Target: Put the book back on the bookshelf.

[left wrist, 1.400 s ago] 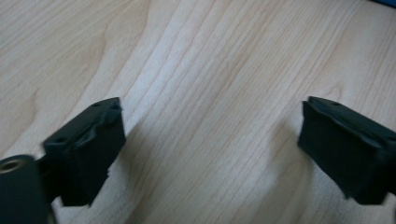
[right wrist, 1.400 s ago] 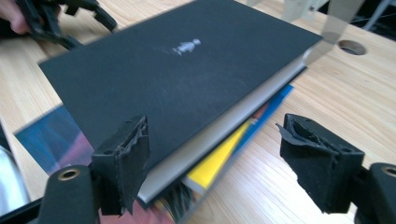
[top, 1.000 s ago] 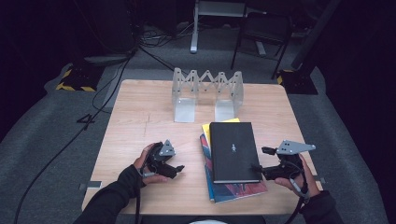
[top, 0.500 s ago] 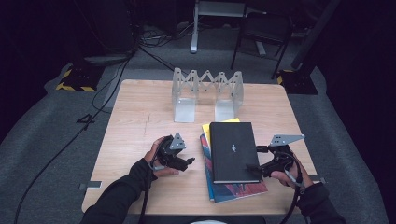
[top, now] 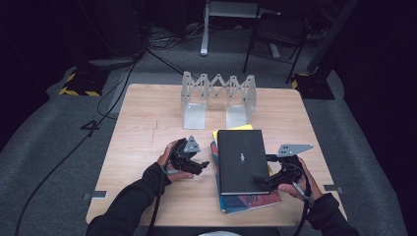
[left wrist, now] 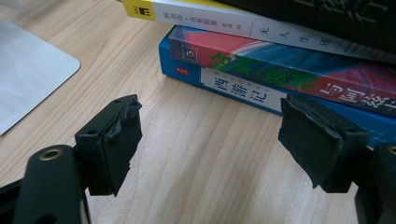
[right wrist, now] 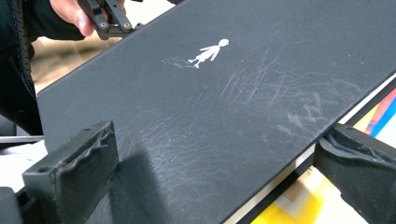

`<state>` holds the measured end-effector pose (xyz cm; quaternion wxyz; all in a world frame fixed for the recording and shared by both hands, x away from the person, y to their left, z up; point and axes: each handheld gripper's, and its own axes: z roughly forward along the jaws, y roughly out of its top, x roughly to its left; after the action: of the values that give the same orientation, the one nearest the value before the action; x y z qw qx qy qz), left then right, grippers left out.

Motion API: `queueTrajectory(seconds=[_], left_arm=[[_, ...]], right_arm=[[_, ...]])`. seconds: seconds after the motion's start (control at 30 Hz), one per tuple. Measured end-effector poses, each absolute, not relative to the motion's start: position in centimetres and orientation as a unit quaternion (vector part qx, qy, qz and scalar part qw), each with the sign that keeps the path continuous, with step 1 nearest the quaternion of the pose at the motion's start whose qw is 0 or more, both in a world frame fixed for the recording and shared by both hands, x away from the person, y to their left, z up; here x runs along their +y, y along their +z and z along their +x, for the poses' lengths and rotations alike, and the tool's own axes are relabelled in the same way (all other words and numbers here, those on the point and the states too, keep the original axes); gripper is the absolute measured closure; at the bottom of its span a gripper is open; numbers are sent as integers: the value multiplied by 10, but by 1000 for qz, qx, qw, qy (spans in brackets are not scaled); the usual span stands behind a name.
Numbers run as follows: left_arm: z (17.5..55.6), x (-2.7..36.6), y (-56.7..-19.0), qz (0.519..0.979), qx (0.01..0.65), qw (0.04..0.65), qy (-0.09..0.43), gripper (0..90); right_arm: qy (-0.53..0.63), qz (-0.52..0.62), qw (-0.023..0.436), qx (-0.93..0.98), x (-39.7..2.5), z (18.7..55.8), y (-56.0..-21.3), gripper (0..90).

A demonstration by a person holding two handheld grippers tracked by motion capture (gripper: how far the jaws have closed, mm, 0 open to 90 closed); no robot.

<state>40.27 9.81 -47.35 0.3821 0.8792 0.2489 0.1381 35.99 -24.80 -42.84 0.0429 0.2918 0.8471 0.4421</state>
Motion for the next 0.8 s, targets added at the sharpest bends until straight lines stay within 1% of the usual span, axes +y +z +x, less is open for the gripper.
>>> queueTrajectory(seconds=[0.1,0.2,0.37,0.47,0.63,0.7,0.8], left_arm=[[404,97,-475,881,245,380,139,228],[404,95,-475,881,242,379,143,245],[408,90,-477,884,233,379,142,300],[412,88,-475,881,234,388,138,323],[425,85,-481,876,251,382,152,308],[435,87,-484,875,266,380,141,306],[441,90,-482,866,273,395,137,305]], right_arm=[[442,286,55,848,-245,358,-427,3],[440,282,54,851,-243,359,-427,3],[441,276,49,853,-240,361,-427,3],[442,271,48,854,-238,363,-427,3],[443,264,48,855,-236,364,-427,4],[443,262,50,856,-236,364,-427,5],[444,258,51,856,-236,364,-426,5]])
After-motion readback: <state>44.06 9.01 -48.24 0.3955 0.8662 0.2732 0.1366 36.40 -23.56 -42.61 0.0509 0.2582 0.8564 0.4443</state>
